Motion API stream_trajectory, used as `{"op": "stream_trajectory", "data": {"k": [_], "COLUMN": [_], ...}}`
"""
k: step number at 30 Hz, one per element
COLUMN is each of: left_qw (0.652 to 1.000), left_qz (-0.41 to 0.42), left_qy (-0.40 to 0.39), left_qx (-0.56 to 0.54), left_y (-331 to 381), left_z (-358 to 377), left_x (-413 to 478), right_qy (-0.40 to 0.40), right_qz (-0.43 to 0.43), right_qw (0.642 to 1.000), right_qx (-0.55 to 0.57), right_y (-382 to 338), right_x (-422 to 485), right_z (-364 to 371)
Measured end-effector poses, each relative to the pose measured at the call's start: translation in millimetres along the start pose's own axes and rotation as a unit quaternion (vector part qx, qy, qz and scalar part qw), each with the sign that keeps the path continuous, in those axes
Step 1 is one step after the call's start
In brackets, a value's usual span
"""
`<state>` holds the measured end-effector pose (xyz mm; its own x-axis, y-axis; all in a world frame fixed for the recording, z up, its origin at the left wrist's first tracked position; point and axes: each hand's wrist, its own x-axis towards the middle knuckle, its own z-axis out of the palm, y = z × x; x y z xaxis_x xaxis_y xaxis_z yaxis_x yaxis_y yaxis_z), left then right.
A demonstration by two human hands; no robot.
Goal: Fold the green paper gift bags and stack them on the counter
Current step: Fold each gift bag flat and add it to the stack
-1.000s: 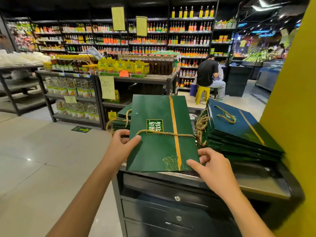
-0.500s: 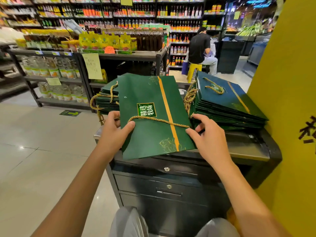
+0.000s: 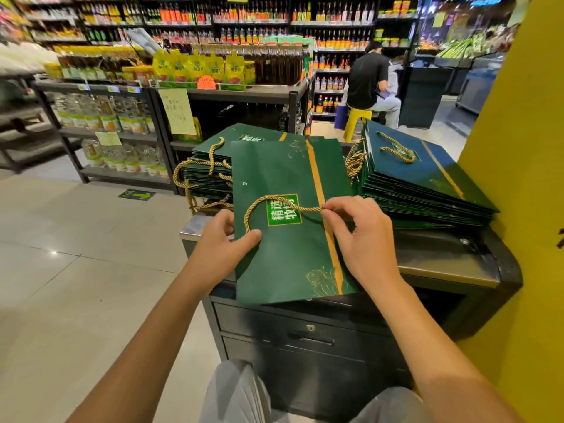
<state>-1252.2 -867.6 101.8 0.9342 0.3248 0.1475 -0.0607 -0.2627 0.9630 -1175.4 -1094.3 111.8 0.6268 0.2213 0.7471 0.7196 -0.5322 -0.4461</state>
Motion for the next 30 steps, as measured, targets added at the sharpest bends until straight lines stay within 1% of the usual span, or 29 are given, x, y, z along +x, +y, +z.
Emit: {"op": "stream_trajectory", "data": {"k": [4,8,12,14,17,18,19,21,23,25,28,30], "left_qw": [1.0,0.999,0.994,0.989,0.971,0.971,0.978,0.996,1.0,0.998,0.991,0.993], "left_qz": [0.008,0.0,0.026,0.051,0.07,0.069,0.06,0.047,0.024,-0.015,-0.078,-0.071], "left_qy": [-0.024,-0.026,-0.011,0.0,0.037,0.043,0.041,0.022,-0.007,-0.017,0.013,0.032], "left_qx": [0.015,0.024,0.103,0.137,0.226,0.225,0.195,0.079,-0.015,-0.056,-0.107,-0.087], "left_y": [0,2,-1,-1,1,2,3,6,12,15,21,23], "left_z": [4,5,2,2,-1,-4,-6,-12,-19,-24,-24,-21], "left_x": [-7,-8,-6,-5,-5,-4,-3,4,15,29,45,50], "right_qy": [-0.043,-0.066,-0.066,-0.073,-0.083,-0.083,-0.084,-0.09,-0.092,-0.093,-0.09,-0.092], "right_qz": [0.018,0.045,0.072,0.065,0.062,0.061,0.054,0.038,0.03,0.029,0.019,0.011], "right_qw": [0.994,0.985,0.974,0.974,0.969,0.97,0.972,0.976,0.975,0.974,0.975,0.976], "right_qx": [0.098,0.156,0.204,0.204,0.222,0.222,0.213,0.195,0.198,0.203,0.2,0.196], "right_y": [-13,-25,-38,-40,-37,-36,-34,-31,-30,-29,-28,-27], "right_x": [14,31,49,54,53,51,50,48,46,46,45,46], "right_z": [23,39,53,61,69,70,71,73,74,75,77,77]}}
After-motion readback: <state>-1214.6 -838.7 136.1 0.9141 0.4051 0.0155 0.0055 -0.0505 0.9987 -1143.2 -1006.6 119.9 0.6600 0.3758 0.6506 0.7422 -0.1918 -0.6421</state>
